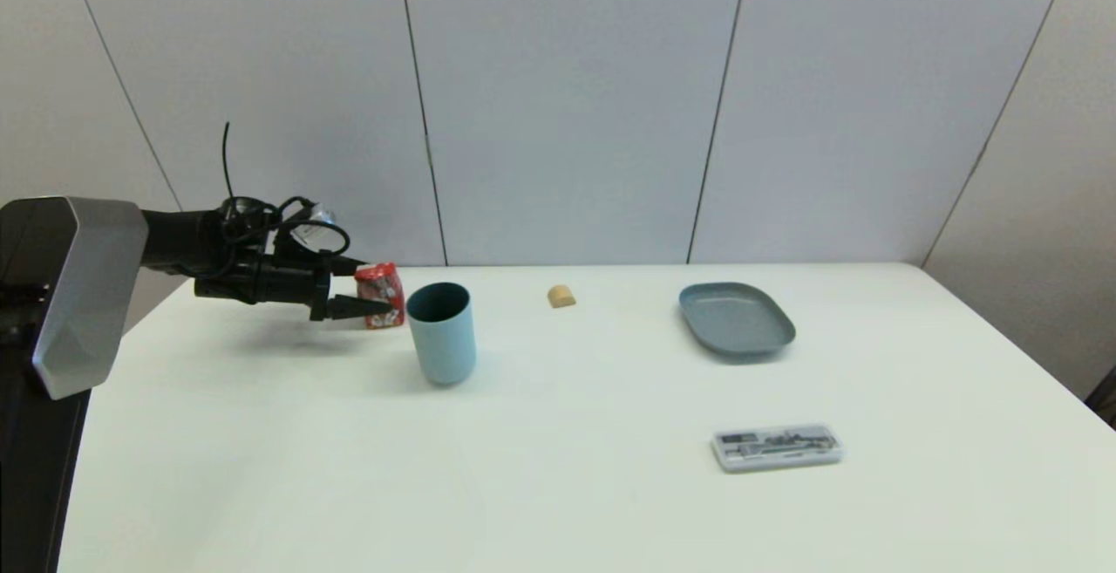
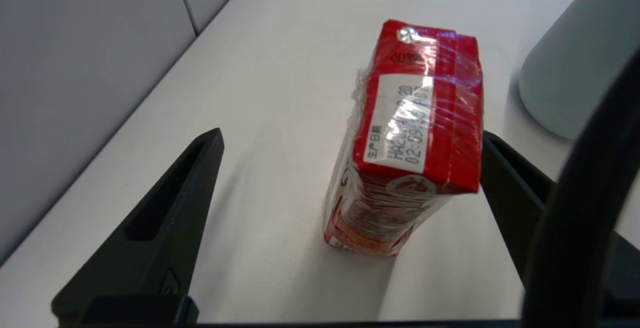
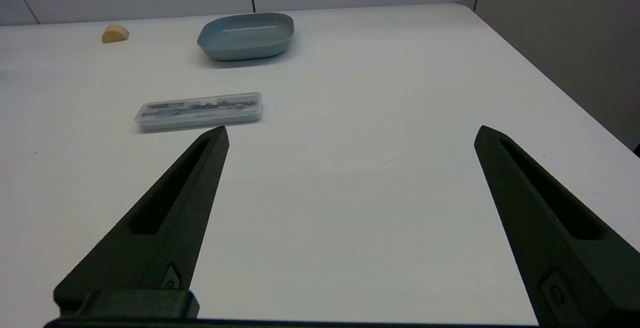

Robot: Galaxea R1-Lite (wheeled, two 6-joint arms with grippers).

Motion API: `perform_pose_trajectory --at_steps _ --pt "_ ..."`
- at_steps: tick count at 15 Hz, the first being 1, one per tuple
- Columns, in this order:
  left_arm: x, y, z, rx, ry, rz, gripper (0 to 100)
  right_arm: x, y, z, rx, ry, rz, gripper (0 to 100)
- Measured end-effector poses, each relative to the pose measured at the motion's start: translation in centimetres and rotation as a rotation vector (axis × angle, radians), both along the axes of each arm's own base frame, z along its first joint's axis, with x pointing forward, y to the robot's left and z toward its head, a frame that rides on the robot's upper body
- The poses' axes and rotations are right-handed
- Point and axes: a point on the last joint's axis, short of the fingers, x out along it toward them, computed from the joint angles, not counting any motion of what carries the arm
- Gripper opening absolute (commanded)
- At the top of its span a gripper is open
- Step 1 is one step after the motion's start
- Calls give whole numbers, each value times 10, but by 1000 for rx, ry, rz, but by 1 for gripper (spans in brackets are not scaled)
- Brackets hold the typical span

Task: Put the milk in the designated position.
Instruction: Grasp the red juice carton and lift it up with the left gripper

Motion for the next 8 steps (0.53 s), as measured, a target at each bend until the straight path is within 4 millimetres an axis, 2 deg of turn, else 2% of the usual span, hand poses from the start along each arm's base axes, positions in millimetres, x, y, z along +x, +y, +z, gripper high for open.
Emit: perform_pose_trajectory --at_steps 8 --pt "0 0 0 0 6 1 0 0 0 0 0 0 0 100"
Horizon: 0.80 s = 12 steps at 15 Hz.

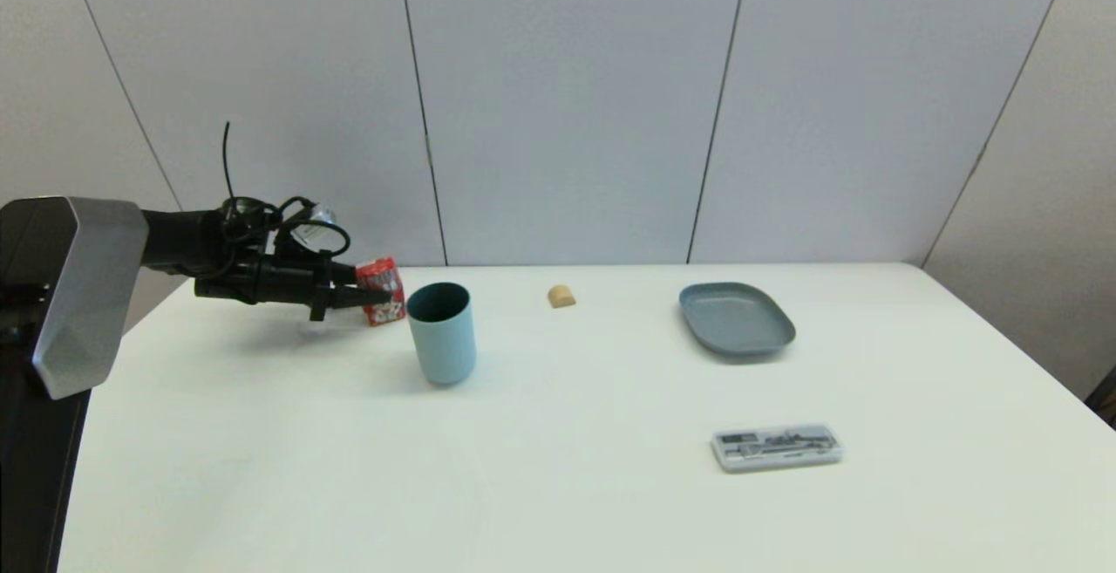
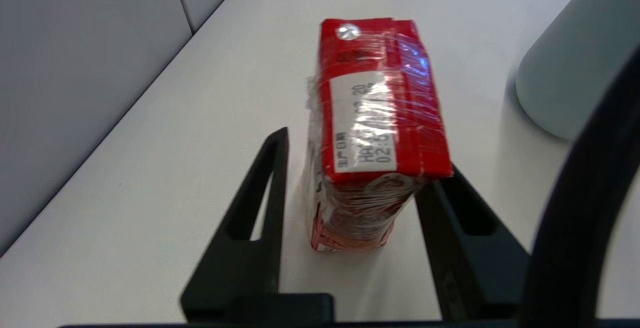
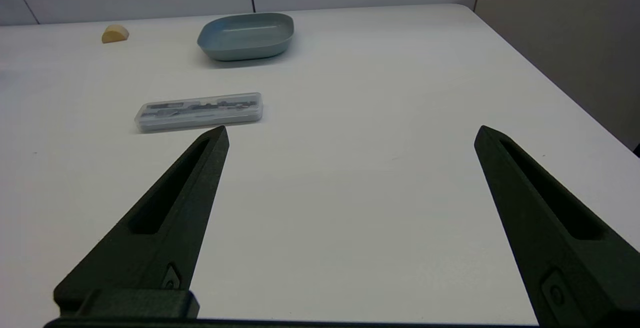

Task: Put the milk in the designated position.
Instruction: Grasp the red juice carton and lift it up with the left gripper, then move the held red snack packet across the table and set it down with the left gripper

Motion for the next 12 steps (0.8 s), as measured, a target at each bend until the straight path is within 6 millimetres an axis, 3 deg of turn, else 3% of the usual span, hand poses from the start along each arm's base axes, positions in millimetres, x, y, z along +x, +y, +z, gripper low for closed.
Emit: perform_pose_trajectory --at_steps 7,12 --pt "-4 0 7 -4 12 0 0 0 0 0 0 0 0 100" --pt "-14 -2 41 -1 -16 15 0 0 0 0 0 0 0 100"
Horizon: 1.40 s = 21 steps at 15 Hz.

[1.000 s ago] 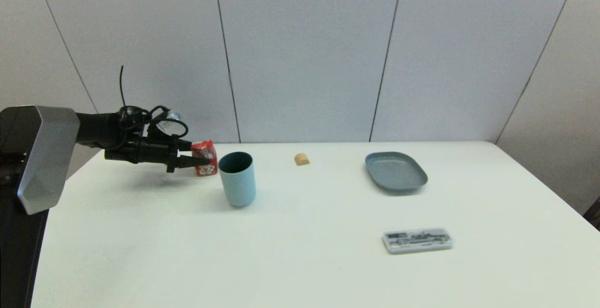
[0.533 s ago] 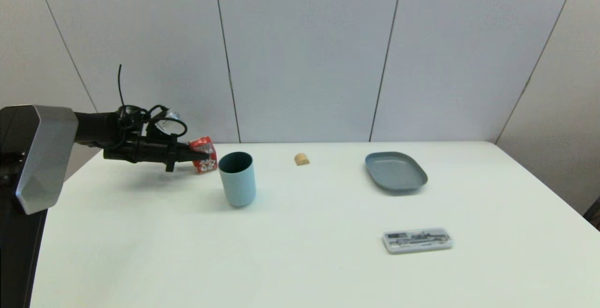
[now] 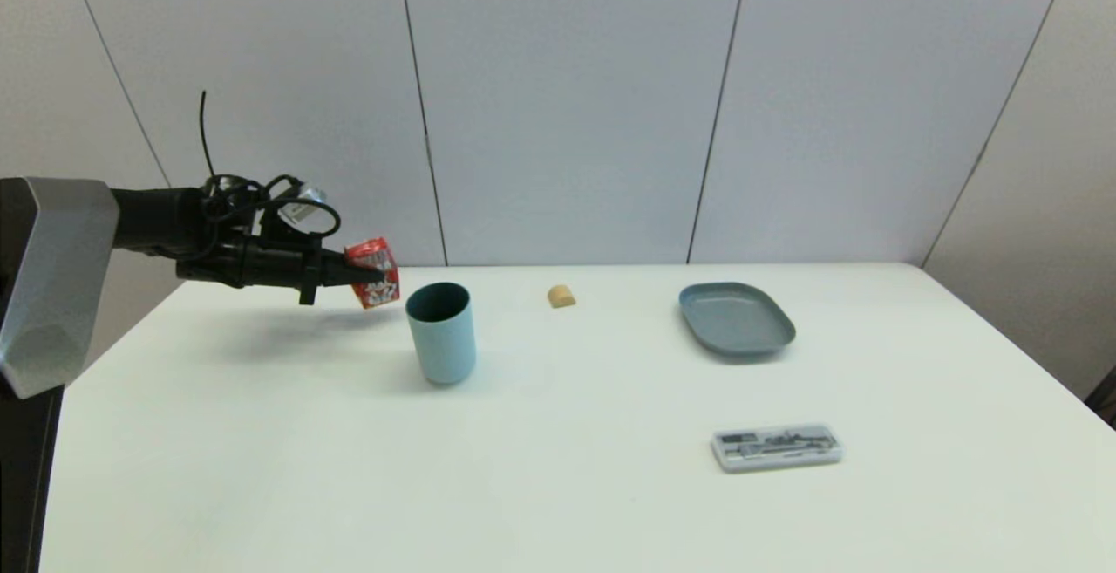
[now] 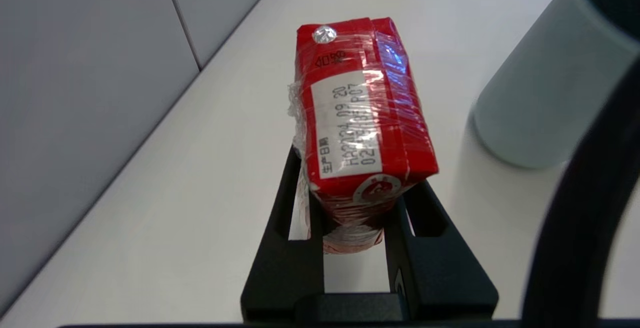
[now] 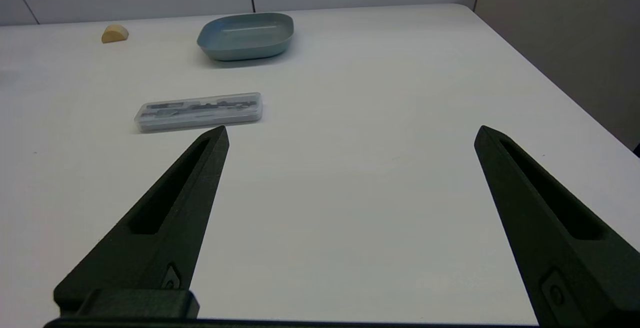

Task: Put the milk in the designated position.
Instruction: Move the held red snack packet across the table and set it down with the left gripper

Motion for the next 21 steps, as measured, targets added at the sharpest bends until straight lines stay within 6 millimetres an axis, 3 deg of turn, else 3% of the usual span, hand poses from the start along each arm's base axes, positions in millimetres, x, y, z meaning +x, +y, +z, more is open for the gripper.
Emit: perform_pose_trajectory --at_steps 5,8,12,17,21 --pt "-18 -8 56 3 -51 28 0 0 0 0 0 0 0 100" --pt "-34 -29 93 -15 -73 12 0 0 0 0 0 0 0 100" --pt "-56 -73 131 -11 -92 -28 0 0 0 0 0 0 0 100" --pt "-84 -128 157 42 -57 1 0 0 0 0 0 0 0 100" --pt "-116 -169 161 92 70 148 0 0 0 0 0 0 0 100"
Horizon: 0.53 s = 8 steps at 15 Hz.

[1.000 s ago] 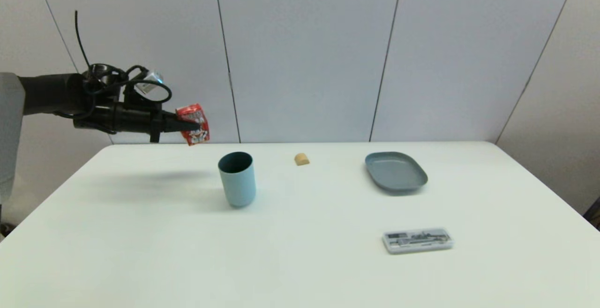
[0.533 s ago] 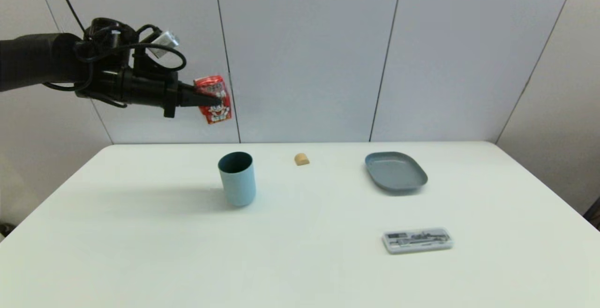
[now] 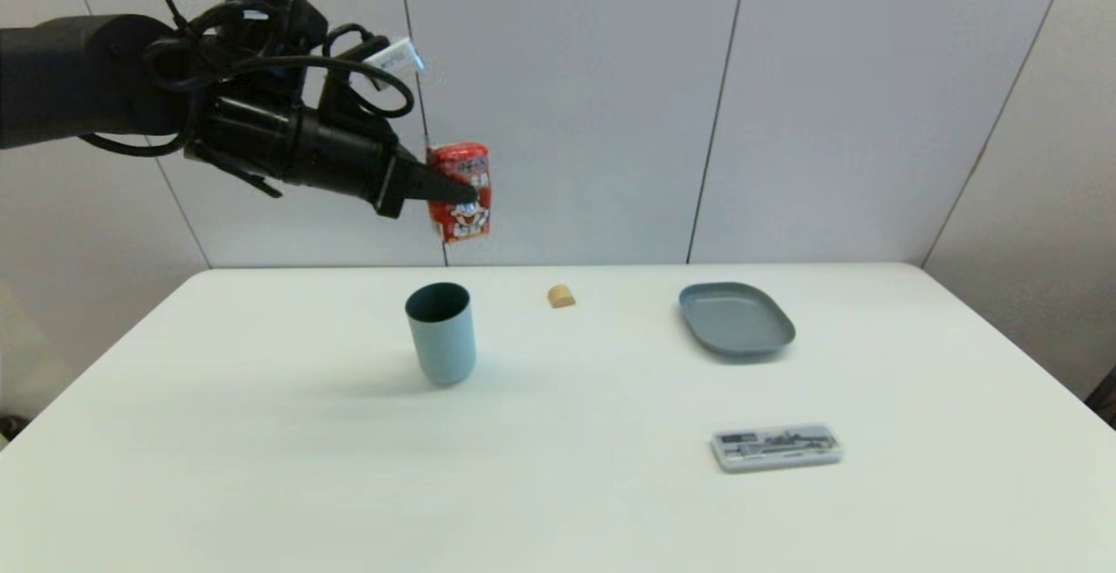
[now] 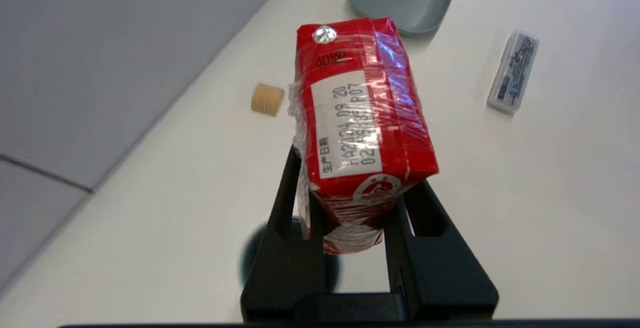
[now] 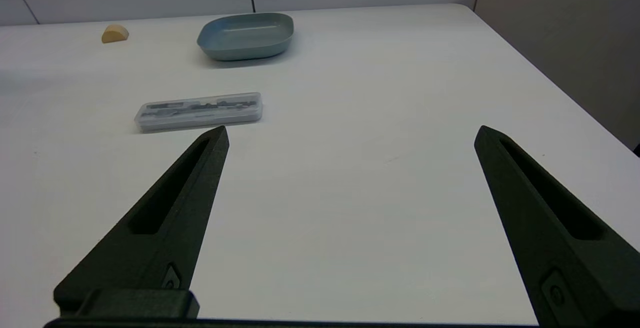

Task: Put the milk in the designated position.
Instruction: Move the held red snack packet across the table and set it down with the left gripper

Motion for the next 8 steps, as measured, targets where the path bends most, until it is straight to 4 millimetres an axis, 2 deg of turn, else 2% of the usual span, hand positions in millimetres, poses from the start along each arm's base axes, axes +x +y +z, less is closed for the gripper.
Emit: perform_pose_trajectory --at_steps 4,8 --pt "-39 -42 -1 2 75 280 0 0 0 0 0 0 0 100" --pt "-70 -82 -8 -122 92 615 0 0 0 0 0 0 0 100"
